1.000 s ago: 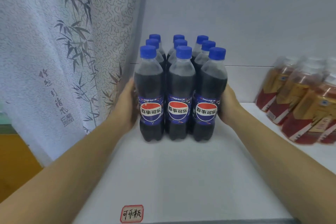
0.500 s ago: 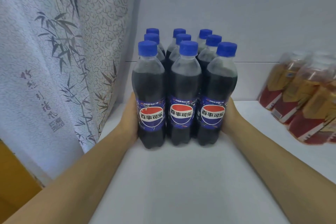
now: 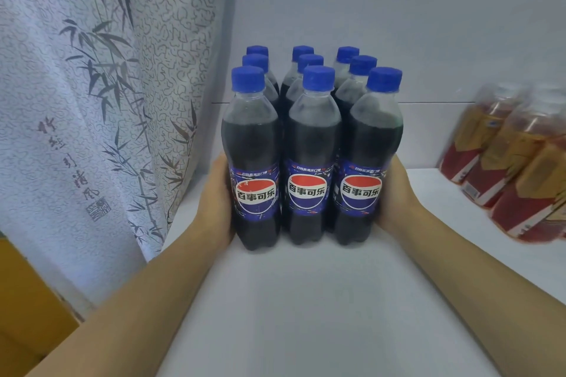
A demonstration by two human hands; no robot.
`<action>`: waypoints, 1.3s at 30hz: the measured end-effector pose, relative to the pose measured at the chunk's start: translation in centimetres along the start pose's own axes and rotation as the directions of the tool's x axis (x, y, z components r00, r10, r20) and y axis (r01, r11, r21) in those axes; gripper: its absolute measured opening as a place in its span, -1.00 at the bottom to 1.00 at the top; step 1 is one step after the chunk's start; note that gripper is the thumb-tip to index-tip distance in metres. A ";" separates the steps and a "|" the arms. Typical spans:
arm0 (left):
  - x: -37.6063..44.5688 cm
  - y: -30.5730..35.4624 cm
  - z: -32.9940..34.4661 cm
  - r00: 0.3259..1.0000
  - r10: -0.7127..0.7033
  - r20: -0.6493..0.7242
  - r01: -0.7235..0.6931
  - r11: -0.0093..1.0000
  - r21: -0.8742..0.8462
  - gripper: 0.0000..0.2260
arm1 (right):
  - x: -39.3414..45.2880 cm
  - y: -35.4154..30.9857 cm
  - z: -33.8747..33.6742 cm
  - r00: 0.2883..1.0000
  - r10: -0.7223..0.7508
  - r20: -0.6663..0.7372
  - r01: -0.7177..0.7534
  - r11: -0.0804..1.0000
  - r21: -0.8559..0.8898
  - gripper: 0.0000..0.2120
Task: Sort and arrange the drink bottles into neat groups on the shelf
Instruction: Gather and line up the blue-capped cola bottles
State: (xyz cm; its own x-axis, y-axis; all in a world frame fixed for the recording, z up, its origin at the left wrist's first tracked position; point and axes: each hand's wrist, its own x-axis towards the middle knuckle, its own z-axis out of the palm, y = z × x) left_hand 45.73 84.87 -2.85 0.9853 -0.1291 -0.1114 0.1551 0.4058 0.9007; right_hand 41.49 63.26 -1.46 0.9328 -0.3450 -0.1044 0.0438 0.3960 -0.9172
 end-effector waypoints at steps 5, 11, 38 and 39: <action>-0.3 -0.4 0.7 0.999 -0.015 -0.031 0.014 0.998 -0.062 -0.49 | 0.6 0.8 -0.4 0.999 0.028 0.027 -0.027 0.999 -0.020 -0.45; -0.8 -0.2 1.1 1.000 -0.011 -0.024 0.009 0.998 -0.062 -0.58 | 0.9 0.4 -0.7 0.999 -0.012 0.030 0.015 0.994 -0.105 -0.64; -2.1 0.0 -2.1 0.982 0.162 0.099 -0.179 0.964 0.195 -0.32 | -0.8 -1.1 -2.8 0.971 -0.194 0.137 0.222 0.944 -0.243 -0.44; -2.6 -0.4 -2.4 0.976 0.181 0.123 -0.203 0.958 0.201 -0.30 | -1.5 -0.8 -3.1 0.964 -0.186 0.189 0.235 0.929 -0.284 -0.44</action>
State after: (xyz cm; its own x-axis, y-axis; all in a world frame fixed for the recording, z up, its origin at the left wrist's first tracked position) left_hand 43.32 87.24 -3.92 0.9809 -0.1634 0.1058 -0.0658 0.2336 0.9701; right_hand 38.91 60.78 -1.74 0.9588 -0.2456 0.1427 0.1583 0.0449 -0.9864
